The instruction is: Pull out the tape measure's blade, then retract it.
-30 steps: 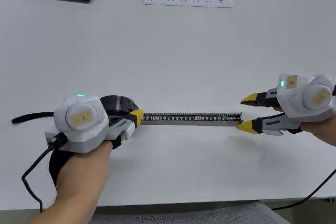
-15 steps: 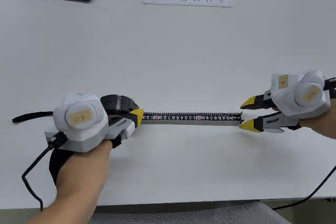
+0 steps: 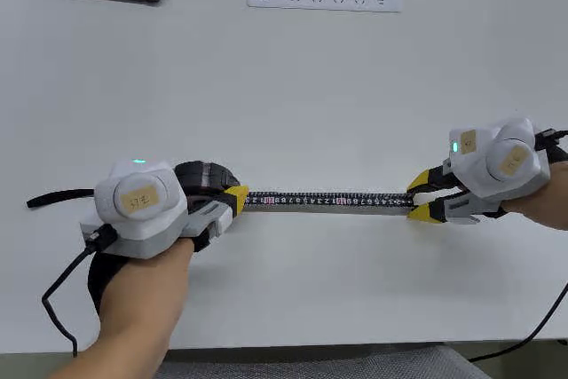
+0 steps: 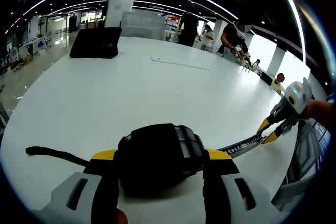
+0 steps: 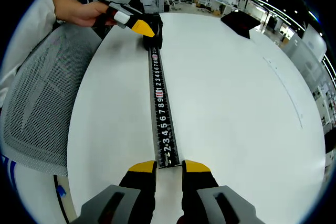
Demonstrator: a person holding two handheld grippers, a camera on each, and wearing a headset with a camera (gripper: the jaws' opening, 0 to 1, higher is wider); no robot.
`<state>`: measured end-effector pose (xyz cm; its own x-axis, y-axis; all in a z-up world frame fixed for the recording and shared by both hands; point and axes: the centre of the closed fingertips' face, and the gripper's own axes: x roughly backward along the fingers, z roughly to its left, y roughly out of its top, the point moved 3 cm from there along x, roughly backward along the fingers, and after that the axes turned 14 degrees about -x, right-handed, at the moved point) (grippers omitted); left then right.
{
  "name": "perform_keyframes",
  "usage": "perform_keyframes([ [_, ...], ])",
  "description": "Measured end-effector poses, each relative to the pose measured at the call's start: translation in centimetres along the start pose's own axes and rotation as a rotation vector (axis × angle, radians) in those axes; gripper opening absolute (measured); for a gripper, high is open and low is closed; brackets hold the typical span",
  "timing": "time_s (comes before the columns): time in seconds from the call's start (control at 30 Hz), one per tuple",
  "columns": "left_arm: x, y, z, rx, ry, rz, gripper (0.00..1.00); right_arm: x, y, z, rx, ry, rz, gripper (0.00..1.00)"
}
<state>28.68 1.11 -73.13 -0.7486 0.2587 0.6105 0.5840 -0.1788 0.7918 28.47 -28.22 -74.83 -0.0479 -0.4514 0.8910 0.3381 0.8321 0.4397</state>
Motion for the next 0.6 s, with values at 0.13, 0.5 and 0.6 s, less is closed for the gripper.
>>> perform_keyframes([
  [0.13,0.07,0.02,-0.03,0.005,0.000,0.001,0.61,-0.13,0.06,-0.10,0.013,-0.001,0.008,0.12],
  [0.5,0.04,-0.01,0.00,0.044,-0.002,-0.005,0.61,-0.14,-0.02,-0.18,0.013,-0.009,0.003,0.12],
  [0.6,0.00,-0.03,0.02,0.042,-0.003,-0.001,0.61,-0.14,-0.02,-0.19,0.009,-0.010,0.004,0.11],
])
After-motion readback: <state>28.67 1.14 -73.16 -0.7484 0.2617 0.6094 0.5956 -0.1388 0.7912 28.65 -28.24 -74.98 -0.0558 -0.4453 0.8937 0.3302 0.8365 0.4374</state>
